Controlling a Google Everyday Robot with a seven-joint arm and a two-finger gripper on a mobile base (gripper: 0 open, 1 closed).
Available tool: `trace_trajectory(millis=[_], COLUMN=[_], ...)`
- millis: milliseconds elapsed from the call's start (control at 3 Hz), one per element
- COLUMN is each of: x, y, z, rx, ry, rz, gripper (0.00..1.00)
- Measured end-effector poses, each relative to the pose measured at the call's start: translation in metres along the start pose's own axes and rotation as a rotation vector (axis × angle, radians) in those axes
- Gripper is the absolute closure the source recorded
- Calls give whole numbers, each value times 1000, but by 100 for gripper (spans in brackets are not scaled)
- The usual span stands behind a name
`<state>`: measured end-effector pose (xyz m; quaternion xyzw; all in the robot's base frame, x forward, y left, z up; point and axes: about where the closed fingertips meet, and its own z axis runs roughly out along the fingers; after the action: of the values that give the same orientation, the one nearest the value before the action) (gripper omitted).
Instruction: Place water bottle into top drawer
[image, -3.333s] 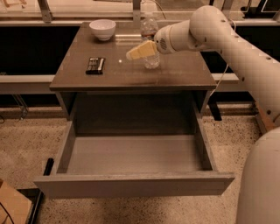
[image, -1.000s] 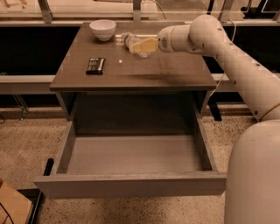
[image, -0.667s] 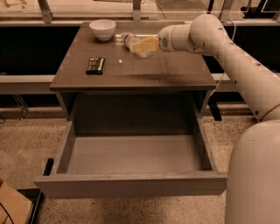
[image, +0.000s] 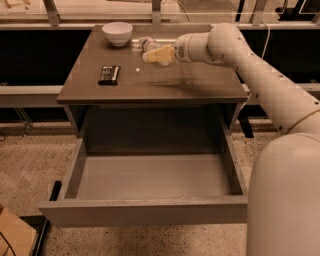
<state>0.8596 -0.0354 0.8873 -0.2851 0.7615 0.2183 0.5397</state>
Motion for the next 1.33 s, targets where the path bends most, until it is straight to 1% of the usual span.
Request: trace_trajectory(millis=[333,667,1000,1333], x=[5,12,16,18], y=[-2,-13,-19,-25], z=[38,67,77,69], rx=[-9,10,44,84], ry=[-33,-51,-51,-41], rz=[5,28,36,31], gripper=[0,2,24,48])
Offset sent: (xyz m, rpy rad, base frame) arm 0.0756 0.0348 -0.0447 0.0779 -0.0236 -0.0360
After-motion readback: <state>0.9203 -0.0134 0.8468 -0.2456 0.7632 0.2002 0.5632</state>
